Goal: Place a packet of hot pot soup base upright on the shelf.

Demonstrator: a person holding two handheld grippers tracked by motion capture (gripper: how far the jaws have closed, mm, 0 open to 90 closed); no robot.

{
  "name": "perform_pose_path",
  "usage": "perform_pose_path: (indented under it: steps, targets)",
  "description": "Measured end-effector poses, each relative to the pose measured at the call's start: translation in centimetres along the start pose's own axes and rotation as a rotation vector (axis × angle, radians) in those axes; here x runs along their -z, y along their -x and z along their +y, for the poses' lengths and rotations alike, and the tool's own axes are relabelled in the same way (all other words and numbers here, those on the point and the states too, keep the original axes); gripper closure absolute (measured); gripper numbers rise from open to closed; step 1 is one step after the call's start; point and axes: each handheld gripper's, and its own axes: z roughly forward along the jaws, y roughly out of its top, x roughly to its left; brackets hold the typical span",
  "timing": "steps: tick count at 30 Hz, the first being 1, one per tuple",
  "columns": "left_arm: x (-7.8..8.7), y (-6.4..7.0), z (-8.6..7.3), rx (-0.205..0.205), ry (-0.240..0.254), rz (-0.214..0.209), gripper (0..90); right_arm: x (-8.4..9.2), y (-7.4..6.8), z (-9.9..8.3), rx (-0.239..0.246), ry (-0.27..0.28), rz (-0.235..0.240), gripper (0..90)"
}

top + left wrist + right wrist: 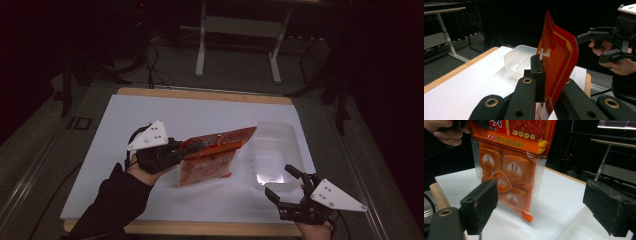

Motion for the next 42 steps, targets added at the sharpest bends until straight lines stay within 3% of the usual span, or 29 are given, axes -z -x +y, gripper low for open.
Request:
perform_pose_path:
  steps: [9,13,18,27,35,42]
  targets:
    - [0.5,0.4,0.7,-0.004,0.009,-0.054,89.8,-0.3,0.9,3.2,0.034,0.029,0.089,12.8]
    - [0.7,0.8,1.1,-0.017,0.028,-0.106,89.7,-1.0,1.2,4.2,0.048,0.022,0.111,13.3]
    - [1.0,1.2,1.4,-0.022,0.057,-0.146,89.7,-2.2,2.1,5.0,0.019,0.003,0.173,14.6]
    - [0.5,1.8,1.3,-0.034,0.080,-0.201,89.7,-4.6,2.3,5.7,-0.006,-0.010,0.285,16.6]
    - [-0.2,2.3,1.1,-0.032,0.089,-0.220,89.7,-6.5,1.6,5.4,-0.005,-0.035,0.398,31.6]
    - [-0.5,2.9,1.2,-0.041,0.094,-0.231,89.7,-6.9,0.8,5.5,0.020,-0.065,0.464,55.1]
